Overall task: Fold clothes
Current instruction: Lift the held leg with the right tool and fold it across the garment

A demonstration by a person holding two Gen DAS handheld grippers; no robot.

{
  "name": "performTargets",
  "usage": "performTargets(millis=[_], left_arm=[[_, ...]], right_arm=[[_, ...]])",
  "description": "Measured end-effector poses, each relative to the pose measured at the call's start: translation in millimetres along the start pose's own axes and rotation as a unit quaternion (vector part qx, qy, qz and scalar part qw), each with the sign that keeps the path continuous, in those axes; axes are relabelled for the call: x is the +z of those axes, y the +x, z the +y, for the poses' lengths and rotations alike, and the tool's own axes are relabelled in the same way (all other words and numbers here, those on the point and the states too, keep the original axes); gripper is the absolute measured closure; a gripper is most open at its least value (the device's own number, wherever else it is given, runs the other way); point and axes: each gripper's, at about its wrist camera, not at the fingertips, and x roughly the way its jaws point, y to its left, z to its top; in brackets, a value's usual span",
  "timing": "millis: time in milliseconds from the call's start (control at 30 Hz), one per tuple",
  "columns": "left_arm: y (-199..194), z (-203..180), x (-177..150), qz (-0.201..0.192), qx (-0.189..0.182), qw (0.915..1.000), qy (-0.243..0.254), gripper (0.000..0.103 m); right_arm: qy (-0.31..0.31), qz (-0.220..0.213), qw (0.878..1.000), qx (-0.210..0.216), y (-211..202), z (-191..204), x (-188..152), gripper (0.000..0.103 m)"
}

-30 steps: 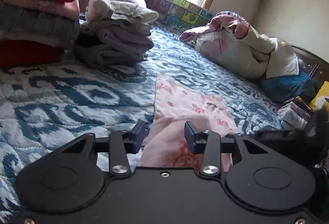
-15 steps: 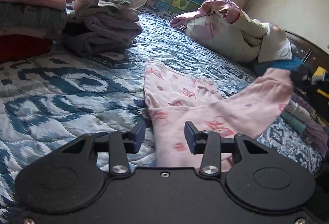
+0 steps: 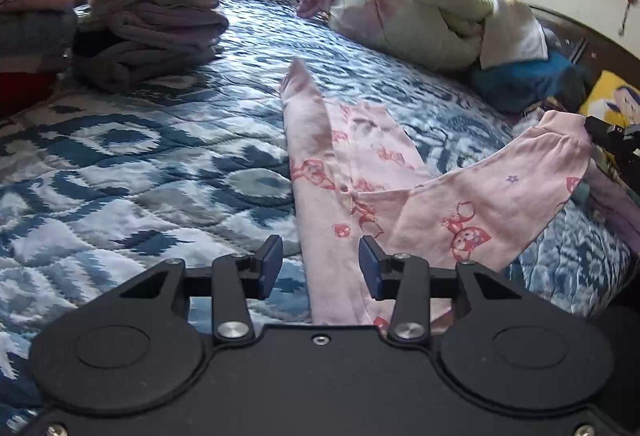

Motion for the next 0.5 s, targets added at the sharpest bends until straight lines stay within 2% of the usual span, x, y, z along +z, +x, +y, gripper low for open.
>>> performTargets(millis=[333,500], left_arm=[[4.4,-0.7,-1.1,0.003,0.008,0.9999,0.012,0.063],[1.3,3.9,1.1,-0.008,0.019,0.9998,0.005,0.063]], right_arm=[[0.041,-0.003,0.999,-0.023,-21.3,-31.7,-17.4,0.098],[0.065,-0.012,0.998,-0.015,-33.6,-39.8,-20.4,0.098]])
